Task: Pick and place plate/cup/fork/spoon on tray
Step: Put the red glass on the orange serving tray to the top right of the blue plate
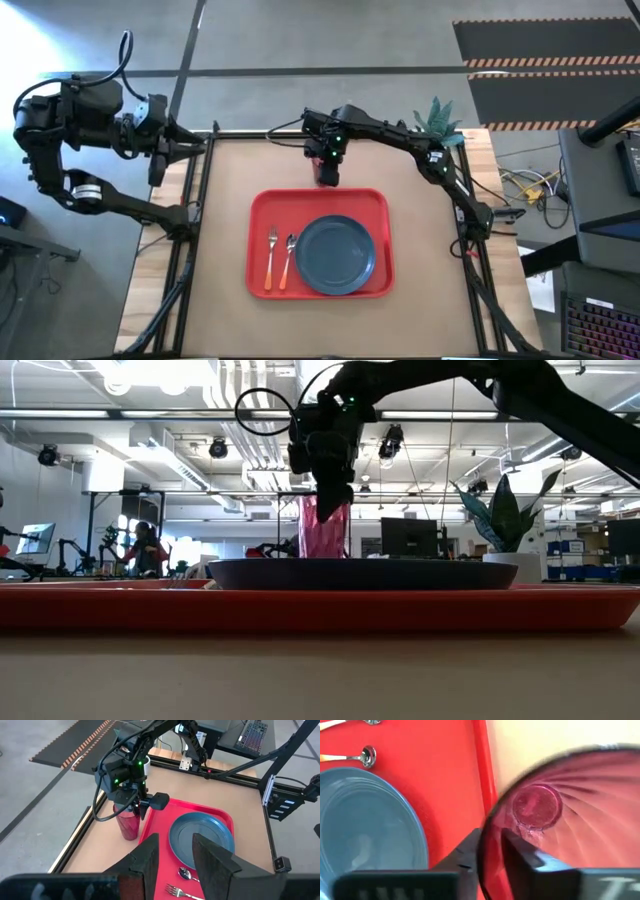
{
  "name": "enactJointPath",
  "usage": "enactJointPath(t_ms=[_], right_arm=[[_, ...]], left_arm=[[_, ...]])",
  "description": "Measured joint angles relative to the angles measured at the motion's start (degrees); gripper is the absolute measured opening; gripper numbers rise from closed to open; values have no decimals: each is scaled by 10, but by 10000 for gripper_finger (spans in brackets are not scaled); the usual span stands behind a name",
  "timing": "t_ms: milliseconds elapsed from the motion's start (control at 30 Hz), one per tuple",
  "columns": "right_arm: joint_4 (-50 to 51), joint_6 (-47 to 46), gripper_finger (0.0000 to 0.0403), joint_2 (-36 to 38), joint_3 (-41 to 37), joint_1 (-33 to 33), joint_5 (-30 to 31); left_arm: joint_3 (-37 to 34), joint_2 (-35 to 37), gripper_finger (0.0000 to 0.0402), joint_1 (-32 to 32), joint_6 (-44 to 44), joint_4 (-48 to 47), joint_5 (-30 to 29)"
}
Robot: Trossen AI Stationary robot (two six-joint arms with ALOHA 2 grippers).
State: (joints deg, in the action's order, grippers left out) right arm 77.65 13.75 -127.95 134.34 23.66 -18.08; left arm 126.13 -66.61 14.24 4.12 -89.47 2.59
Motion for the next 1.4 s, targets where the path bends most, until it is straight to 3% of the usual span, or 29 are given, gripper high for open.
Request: enactJointPath(t_ms=[67, 167, 667, 933, 1400], right_arm=[[-5, 10, 25, 3, 1, 0, 10], [0, 13, 11, 14, 1, 0, 6], [85, -71, 8, 163, 0, -9, 61], [123, -139, 8, 227, -20, -53, 105], [91, -206, 8, 289, -273, -94, 102]], left_arm=[[0, 0, 100, 0, 0, 0, 0], [0, 0, 100, 0, 0, 0, 0], [0, -7, 100, 0, 0, 0, 0], [0, -6, 100, 0, 0, 0, 0], [0, -6, 100, 0, 0, 0, 0]])
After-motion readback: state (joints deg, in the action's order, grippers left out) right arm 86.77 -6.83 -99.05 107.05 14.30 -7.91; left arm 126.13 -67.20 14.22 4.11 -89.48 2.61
